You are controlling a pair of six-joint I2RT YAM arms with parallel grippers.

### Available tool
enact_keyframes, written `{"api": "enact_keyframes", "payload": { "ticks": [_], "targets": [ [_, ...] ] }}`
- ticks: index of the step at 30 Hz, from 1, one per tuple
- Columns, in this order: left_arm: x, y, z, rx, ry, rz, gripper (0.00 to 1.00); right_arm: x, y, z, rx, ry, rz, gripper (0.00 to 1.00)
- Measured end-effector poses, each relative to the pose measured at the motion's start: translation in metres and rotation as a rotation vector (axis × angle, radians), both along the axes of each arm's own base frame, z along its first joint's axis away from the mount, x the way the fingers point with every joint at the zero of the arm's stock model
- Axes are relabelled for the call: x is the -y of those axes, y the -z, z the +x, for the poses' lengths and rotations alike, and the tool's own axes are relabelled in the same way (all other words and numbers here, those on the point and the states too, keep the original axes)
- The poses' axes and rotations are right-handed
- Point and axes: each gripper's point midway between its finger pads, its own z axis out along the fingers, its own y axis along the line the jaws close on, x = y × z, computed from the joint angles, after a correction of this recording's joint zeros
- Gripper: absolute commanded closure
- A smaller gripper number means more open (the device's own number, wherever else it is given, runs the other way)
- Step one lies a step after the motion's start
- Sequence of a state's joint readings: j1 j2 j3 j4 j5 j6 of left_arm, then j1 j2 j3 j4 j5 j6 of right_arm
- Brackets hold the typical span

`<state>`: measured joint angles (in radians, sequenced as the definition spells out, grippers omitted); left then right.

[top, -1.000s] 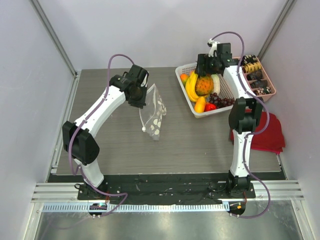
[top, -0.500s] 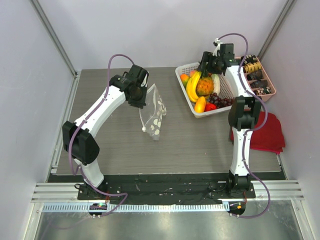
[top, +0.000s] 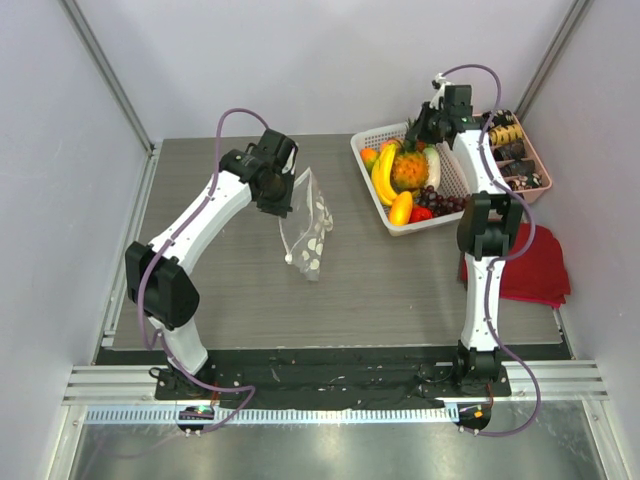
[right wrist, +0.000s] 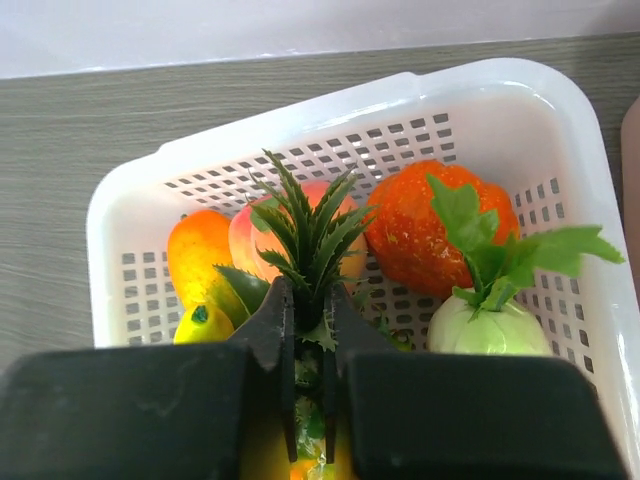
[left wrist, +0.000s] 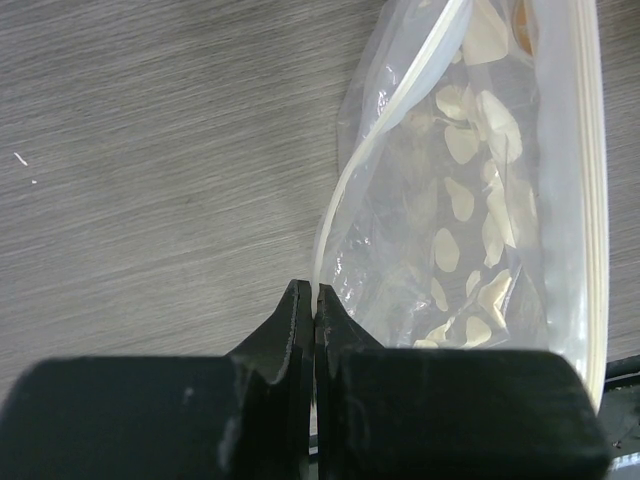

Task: Place the food in the zip-top bag and seal the zipper
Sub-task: Pick up the fake fruit from the bin.

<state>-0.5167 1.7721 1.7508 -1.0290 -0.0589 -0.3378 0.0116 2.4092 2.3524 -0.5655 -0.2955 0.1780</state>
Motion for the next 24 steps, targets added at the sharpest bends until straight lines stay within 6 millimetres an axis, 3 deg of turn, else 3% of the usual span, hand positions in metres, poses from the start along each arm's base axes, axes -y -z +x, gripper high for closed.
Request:
{"api": "enact_keyframes", "payload": {
  "ticks": [5,8,10,12,14,15,18,21,24],
  "targets": [
    [0.001,-0.004,0.001,0.002,-0.004,-0.007,1.0,0.007,-0.014,0.002,0.029,0.001,0.063,0.99],
    [0.004,-0.007,0.0,-0.006,-0.012,-0.026,1.0,0.01,-0.039,-0.007,0.069,-0.003,0.105,0.99],
    [0.006,-0.007,-0.001,-0.015,-0.014,-0.035,1.0,0.01,-0.068,-0.019,0.116,-0.012,0.13,0.99],
    [0.007,-0.006,-0.002,-0.026,-0.019,-0.039,1.0,0.008,-0.111,-0.033,0.195,-0.027,0.163,0.99],
    [0.008,-0.004,-0.003,-0.039,-0.026,-0.042,1.0,0.002,-0.167,-0.055,0.305,-0.051,0.207,0.99],
    [0.008,-0.003,-0.003,-0.041,-0.027,-0.043,1.0,-0.002,-0.184,-0.062,0.335,-0.059,0.226,0.99],
    [0.009,-0.002,-0.004,-0.053,-0.038,-0.048,1.0,-0.02,-0.267,-0.104,0.496,-0.116,0.327,0.99],
    [0.011,-0.001,-0.005,-0.063,-0.05,-0.057,1.0,-0.037,-0.316,-0.14,0.589,-0.173,0.417,0.99],
    [0.021,-0.001,-0.005,-0.104,-0.064,-0.091,1.0,-0.052,-0.333,-0.168,0.605,-0.215,0.519,0.99]
  ]
}}
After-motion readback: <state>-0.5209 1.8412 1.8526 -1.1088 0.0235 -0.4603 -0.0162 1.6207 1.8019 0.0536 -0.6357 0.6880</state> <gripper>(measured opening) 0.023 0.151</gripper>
